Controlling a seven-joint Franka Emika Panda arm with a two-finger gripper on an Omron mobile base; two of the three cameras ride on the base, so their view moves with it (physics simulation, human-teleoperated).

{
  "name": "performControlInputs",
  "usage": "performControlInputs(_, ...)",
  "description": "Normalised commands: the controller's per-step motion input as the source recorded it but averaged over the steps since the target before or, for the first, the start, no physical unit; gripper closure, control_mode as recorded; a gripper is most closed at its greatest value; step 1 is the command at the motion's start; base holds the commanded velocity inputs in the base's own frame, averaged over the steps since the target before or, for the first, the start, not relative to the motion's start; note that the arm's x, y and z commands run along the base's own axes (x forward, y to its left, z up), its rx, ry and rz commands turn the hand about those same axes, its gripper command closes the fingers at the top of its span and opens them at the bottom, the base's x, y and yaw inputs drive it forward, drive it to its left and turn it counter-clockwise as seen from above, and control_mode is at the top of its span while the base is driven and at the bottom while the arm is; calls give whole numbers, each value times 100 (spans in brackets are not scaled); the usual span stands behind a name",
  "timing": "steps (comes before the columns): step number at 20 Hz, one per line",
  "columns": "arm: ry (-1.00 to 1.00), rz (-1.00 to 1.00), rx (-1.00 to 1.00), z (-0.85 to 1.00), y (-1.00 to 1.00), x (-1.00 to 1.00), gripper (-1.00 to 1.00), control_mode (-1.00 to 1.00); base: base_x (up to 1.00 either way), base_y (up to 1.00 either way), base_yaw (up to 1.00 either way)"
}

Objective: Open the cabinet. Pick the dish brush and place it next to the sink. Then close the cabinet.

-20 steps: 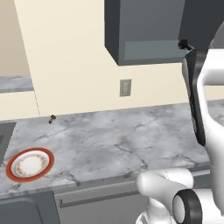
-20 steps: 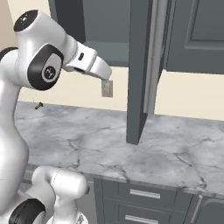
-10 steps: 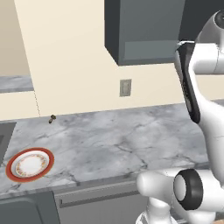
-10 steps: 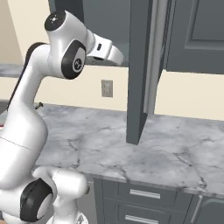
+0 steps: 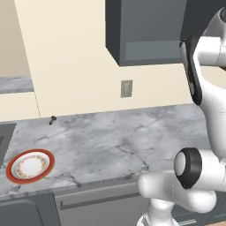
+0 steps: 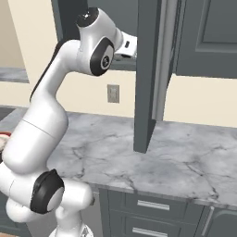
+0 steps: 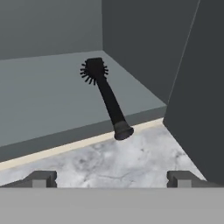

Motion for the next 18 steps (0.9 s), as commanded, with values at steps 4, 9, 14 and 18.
performControlInputs(4,1,2,-2,-22,0,54,-100,-100,0,0,0)
performControlInputs(9,2,1,0,-16,-15,54,-100,-100,0,0,0)
performControlInputs(14,2,0,0,-8,-36,50,-100,-100,0,0,0)
performControlInputs(18,3,0,0,-10,-32,47,-100,-100,0,0,0)
